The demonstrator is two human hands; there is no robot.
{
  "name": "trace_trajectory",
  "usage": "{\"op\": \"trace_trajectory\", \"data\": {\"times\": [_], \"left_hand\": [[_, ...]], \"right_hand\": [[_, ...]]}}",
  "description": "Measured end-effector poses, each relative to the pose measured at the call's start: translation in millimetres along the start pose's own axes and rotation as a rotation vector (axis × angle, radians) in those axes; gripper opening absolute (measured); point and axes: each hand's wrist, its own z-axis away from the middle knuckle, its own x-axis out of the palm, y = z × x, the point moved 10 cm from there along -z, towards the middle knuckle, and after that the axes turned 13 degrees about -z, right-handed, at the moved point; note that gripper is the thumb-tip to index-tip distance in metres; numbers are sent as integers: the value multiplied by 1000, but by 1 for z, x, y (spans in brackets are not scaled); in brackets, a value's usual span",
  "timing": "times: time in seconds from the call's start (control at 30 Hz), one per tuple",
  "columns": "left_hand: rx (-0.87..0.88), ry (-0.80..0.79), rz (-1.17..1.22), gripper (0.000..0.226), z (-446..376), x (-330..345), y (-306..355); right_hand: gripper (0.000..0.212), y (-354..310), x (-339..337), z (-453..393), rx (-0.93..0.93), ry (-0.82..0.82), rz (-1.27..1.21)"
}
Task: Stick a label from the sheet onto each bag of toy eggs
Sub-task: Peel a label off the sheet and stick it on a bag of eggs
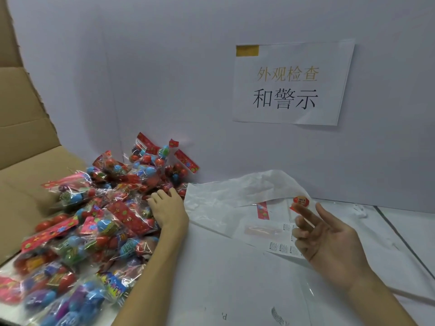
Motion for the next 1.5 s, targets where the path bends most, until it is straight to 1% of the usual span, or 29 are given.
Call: {"op": "trace_trajectory", "data": {"times": [0.1,0.17,0.3,0.4,0.47,0.53,0.73,0.8,0.93,1.0,1.03,1.13,1.2,1.3,1.37,1.43,1.5], "left_hand": [[-27,-24,-9,39,1,8,2],[-19,-25,-8,39,0,10,4],[-14,47,75,35,-1,1,2],[-12,163,233,42,-1,-20,-4],[23,230,415,51,0,-36,-7],[51,284,577,54,3,-51,-8],[101,435,774,47,12,-87,-8],[103,455,887,41,15,-92,-8],[80,326,1230,32,13,-88,-4],[79,250,1426,24,13,-85,1],[76,240,1491,20,15,-86,1],[88,319,1613,11,24,-100,-2],[158,375,1740,6,32,-113,-3],[247,372,1868,12,39,-126,3],[299,297,1932,20,44,-128,15],[325,128,2052,17,50,-123,33],[316,-66,2181,10,58,-117,54]], "right_hand": [[42,0,-2,0,-3,21,20],[42,-1,-4,0,-12,32,15],[46,-4,-6,-2,-34,40,-3],[44,-5,-7,-3,-35,48,-11],[40,-4,-9,-4,-30,55,-22],[37,-3,-11,-4,-27,65,-29],[32,-2,-16,-6,-33,114,-16],[30,-1,-17,-6,-34,120,-10],[28,2,-19,-8,-28,124,17],[27,4,-21,-9,-24,134,30],[27,6,-22,-9,-20,141,38],[26,10,-26,-10,2,162,80],[26,14,-27,-10,14,169,133],[30,21,-26,-13,8,146,241],[32,24,-25,-14,-9,127,333],[34,26,-19,-13,-24,96,396],[42,23,-10,-12,-53,37,370]]}}
